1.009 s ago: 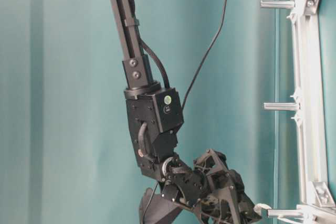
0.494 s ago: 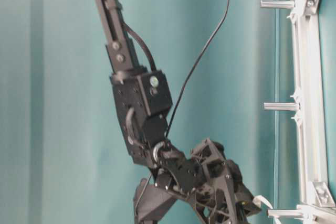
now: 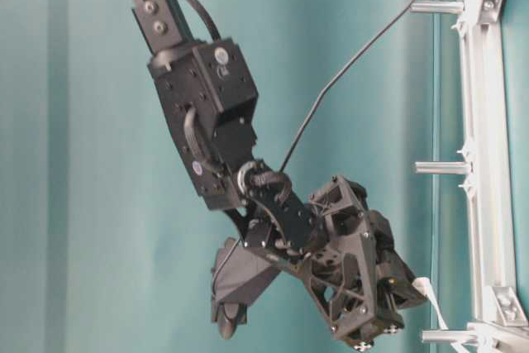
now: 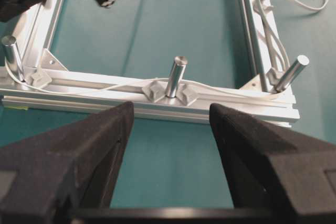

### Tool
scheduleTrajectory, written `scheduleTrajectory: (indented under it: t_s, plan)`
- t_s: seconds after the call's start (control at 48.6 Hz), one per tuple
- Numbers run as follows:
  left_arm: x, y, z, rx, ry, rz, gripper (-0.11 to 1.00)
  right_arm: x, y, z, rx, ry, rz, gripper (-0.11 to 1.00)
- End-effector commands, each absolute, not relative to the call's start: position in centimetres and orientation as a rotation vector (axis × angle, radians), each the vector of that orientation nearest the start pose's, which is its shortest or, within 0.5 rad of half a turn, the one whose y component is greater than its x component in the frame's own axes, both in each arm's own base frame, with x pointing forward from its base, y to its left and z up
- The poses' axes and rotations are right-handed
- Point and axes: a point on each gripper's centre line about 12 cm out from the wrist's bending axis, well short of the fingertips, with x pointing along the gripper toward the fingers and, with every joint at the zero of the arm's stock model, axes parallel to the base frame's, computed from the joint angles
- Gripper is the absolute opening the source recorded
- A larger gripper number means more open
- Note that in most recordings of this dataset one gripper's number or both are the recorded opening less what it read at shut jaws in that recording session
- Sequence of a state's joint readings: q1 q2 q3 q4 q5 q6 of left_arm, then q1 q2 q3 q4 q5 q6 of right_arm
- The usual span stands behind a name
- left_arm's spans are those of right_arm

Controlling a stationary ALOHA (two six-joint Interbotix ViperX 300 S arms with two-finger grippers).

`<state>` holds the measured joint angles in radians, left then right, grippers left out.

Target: Move the cable alternately left and right between 8 pins so it hooks onto each one.

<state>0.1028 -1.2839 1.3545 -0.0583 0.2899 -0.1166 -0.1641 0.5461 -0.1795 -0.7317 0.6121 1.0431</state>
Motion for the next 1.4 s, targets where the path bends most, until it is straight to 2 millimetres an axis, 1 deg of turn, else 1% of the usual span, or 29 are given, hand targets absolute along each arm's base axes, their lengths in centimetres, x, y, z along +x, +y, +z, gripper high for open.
scheduleTrajectory:
  t_s: [0.0, 0.103, 0.247, 0.371, 0.474, 0.535, 0.638, 0.721, 0.906, 1.194, 1.379]
  plan:
    - [14.0, 1.2, 21.1, -0.190, 0.338, 0.114, 0.64, 54.4, -12.4, 19.6, 0.278, 0.663, -0.647, 0.14]
    - [14.0, 1.2, 21.1, -0.191, 0.338, 0.114, 0.64, 54.4, -11.5, 19.1, 0.268, 0.673, -0.624, 0.14]
    - [14.0, 1.2, 21.1, -0.188, 0.338, 0.114, 0.64, 54.4, -10.4, 19.3, 0.252, 0.667, -0.583, 0.14]
    - [14.0, 1.2, 21.1, -0.190, 0.338, 0.114, 0.64, 54.4, -10.2, 19.8, 0.257, 0.644, -0.558, 0.14]
    - [14.0, 1.2, 21.1, -0.191, 0.339, 0.114, 0.64, 54.0, -10.1, 20.0, 0.257, 0.645, -0.552, 0.14]
    - [14.0, 1.2, 21.1, -0.190, 0.338, 0.115, 0.64, 53.8, -9.8, 19.8, 0.256, 0.646, -0.540, 0.14]
    - [14.0, 1.2, 21.0, -0.191, 0.339, 0.114, 0.64, 53.9, -8.9, 19.6, 0.260, 0.636, -0.502, 0.14]
    - [14.0, 1.2, 21.1, -0.190, 0.338, 0.114, 0.64, 53.5, -8.9, 19.2, 0.272, 0.655, -0.521, 0.14]
    - [14.0, 1.2, 21.0, -0.190, 0.339, 0.114, 0.64, 51.3, -9.0, 18.6, 0.264, 0.721, -0.569, 0.14]
    - [14.0, 1.2, 21.0, -0.189, 0.339, 0.113, 0.64, 47.6, -8.5, 18.9, 0.284, 0.763, -0.579, 0.14]
    - [14.0, 1.2, 21.0, -0.188, 0.339, 0.114, 0.64, 44.7, -8.0, 19.2, 0.316, 0.787, -0.579, 0.14]
